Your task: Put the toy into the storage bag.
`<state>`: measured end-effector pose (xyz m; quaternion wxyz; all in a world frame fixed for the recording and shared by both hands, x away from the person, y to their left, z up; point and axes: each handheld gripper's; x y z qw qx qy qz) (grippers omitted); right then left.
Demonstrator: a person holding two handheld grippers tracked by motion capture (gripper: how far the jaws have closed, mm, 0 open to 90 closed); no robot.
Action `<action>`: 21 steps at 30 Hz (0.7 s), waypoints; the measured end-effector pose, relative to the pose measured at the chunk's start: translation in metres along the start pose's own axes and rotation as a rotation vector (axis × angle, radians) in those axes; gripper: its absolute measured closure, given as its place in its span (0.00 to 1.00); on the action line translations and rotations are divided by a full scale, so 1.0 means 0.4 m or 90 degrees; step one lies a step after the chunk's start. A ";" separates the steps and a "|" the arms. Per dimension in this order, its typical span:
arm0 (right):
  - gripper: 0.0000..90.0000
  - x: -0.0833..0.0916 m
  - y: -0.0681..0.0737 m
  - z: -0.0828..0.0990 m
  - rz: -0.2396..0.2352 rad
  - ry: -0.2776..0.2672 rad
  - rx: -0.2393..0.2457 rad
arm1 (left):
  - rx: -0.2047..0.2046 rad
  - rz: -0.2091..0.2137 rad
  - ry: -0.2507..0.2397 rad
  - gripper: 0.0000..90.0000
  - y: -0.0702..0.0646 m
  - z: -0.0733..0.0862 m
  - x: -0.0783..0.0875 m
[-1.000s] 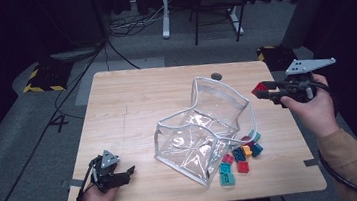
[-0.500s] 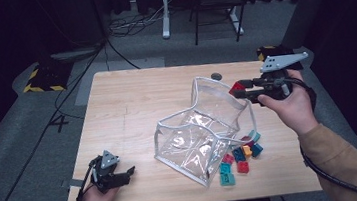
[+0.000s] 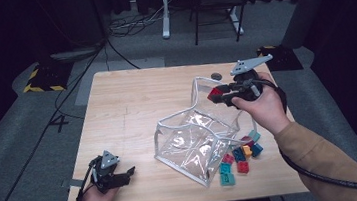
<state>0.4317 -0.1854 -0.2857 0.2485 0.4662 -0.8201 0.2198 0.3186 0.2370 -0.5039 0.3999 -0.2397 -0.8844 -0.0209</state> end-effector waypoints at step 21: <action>0.66 -0.141 0.014 0.030 -0.021 0.108 -0.036 | 0.000 0.000 0.000 0.28 0.000 0.000 0.000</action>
Point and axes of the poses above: each handheld gripper's, and its own axes: x roughly backward along the jaws, z roughly out of its underside, y roughly to its left, and after that the axes turned 11 degrees about x, right-handed
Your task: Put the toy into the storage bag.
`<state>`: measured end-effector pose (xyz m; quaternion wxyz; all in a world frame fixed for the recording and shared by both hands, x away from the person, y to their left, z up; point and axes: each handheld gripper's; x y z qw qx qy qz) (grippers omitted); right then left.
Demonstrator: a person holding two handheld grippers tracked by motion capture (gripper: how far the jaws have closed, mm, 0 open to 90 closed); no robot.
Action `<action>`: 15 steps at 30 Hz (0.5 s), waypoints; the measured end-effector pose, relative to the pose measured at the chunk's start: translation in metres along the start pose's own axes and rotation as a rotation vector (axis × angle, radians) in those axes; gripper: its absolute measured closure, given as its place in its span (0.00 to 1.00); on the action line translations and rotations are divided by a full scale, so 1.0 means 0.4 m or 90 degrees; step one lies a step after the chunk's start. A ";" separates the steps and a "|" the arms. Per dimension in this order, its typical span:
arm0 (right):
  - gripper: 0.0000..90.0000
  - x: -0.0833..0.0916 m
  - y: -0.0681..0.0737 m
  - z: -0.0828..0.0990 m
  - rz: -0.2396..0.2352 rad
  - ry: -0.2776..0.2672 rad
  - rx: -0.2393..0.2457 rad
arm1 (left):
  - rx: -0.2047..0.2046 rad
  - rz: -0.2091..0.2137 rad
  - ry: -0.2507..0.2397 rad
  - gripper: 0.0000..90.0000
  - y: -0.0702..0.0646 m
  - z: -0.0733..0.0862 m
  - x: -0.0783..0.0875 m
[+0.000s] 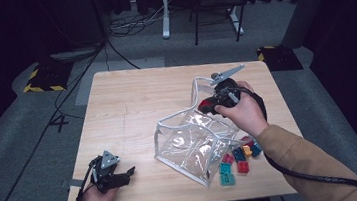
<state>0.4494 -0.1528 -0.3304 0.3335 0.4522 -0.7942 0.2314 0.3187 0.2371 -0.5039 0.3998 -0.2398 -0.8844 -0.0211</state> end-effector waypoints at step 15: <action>0.64 -0.051 0.008 0.017 -0.026 0.060 -0.008 | 0.000 0.000 0.000 0.27 0.000 0.000 0.000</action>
Point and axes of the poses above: each handheld gripper's, and its own axes: x roughly backward along the jaws, z roughly out of its underside, y roughly to its left, and after that the axes turned 11 degrees about x, right-handed
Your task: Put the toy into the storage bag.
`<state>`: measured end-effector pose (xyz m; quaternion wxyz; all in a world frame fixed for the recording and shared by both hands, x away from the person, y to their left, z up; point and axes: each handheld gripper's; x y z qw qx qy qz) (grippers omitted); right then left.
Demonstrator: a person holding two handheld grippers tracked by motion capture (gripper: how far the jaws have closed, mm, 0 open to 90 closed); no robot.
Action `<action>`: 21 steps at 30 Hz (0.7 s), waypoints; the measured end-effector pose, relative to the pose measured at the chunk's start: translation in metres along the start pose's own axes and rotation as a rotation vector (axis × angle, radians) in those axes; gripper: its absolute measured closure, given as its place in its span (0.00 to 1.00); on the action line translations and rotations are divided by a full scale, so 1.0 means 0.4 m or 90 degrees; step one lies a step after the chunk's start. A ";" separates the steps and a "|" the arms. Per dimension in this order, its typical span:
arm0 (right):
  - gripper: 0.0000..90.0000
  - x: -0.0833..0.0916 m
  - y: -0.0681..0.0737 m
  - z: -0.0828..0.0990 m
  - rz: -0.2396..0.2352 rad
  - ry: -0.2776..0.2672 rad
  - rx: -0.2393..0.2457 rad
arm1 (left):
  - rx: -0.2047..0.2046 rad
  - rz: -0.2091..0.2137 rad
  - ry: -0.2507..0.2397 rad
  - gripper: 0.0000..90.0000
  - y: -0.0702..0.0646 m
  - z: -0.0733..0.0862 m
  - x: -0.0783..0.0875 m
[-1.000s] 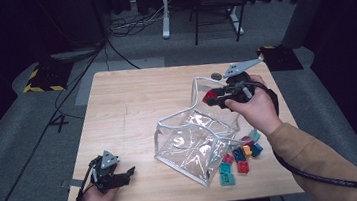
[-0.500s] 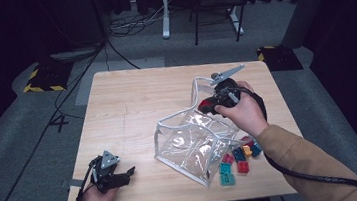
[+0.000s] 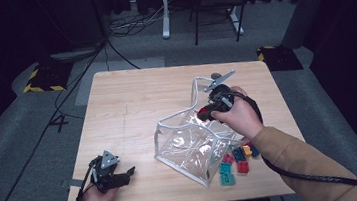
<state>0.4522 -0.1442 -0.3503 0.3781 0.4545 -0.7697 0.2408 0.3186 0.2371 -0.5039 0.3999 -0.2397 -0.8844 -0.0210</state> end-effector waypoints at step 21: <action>0.44 0.190 -0.003 0.026 0.043 -0.127 -0.005 | 0.000 0.000 0.000 0.27 0.000 0.000 0.000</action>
Point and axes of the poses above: each handheld gripper's, and its own axes: x roughly backward along the jaws, z roughly out of its underside, y roughly to its left, and after that the axes turned 11 degrees about x, right-handed
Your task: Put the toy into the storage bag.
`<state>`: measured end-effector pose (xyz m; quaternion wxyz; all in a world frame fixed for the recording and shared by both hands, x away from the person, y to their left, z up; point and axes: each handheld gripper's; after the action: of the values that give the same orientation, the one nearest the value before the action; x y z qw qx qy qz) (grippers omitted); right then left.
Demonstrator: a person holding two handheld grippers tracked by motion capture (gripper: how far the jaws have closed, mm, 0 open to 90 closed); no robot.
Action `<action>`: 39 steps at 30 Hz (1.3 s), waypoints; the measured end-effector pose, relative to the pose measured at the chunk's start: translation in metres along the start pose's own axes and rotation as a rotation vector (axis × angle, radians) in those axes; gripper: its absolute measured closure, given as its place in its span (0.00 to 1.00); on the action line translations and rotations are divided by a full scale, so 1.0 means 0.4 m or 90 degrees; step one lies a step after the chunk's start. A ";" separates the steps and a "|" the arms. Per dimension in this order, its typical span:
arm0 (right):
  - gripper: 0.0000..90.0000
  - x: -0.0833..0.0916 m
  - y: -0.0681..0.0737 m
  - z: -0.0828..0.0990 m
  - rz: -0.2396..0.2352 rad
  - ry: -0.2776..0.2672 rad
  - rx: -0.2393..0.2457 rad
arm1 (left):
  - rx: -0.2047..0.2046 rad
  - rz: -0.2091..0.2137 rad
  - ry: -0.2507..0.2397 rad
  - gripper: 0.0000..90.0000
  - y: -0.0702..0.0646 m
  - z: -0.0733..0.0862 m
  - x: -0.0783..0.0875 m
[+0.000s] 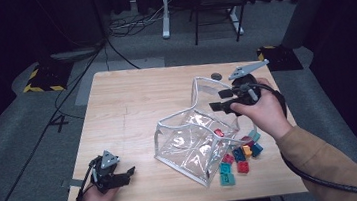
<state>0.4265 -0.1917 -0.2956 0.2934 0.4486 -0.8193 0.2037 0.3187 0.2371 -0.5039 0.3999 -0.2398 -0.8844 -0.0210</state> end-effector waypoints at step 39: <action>0.43 0.184 -0.119 0.337 0.111 -0.024 -0.087 | 0.002 0.001 0.000 0.27 -0.001 0.001 0.000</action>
<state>0.3957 -0.3419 -0.3437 0.2892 0.3585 -0.8725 0.1633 0.3184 0.2367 -0.5040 0.4007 -0.2400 -0.8840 -0.0193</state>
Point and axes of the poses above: each handheld gripper's, and its own axes: x roughly backward along the jaws, z roughly out of its underside, y roughly to its left, and after that the axes turned 11 degrees about x, right-handed
